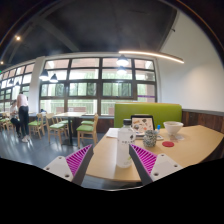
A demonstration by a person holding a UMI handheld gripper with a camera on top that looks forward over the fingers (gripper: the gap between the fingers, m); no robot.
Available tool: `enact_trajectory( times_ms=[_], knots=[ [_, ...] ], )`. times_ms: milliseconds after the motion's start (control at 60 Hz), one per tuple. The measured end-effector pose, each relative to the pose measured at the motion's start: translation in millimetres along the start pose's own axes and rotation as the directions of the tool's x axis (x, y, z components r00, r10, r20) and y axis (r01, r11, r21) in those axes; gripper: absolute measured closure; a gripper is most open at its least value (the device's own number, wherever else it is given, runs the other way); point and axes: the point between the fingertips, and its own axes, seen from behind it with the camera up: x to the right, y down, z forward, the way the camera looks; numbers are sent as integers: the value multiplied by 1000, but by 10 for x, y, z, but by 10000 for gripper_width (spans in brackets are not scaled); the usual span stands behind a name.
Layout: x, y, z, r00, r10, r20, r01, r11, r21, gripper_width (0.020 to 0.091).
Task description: Pour water
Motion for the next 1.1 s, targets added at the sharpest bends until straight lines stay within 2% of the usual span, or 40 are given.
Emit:
enact_trajectory(
  times_ms=[83,100,183,333,417,483,500,550,617,650,833,967,1100],
  knots=[
    [165,-21,246,1000,19,-22,-18,1000,18,280],
    [22,40,175,999,23,-38,-22,1000,21,284],
    [361,-12,572,998,26,-51,-24,999,29,283],
    [469,44,1099,997,-11,-76,12,1000,11,275],
    [576,149,1344,990,-53,-134,53,999,-8,272],
    [560,196,1507,990,-32,-135,33,999,3,276],
    [538,225,1559,992,-28,-123,28,1000,-3,286],
    [590,342,1658,991,-32,-129,27,999,-39,563],
    [663,341,1671,989,-13,-151,13,1000,-4,564],
    [647,335,1690,991,-13,-136,14,1000,8,595],
    [616,347,1710,995,-4,-99,5,1000,2,704],
    [595,352,1803,998,-8,-56,6,999,-44,705],
    [620,220,2124,995,92,-26,-94,993,-65,705]
  ],
)
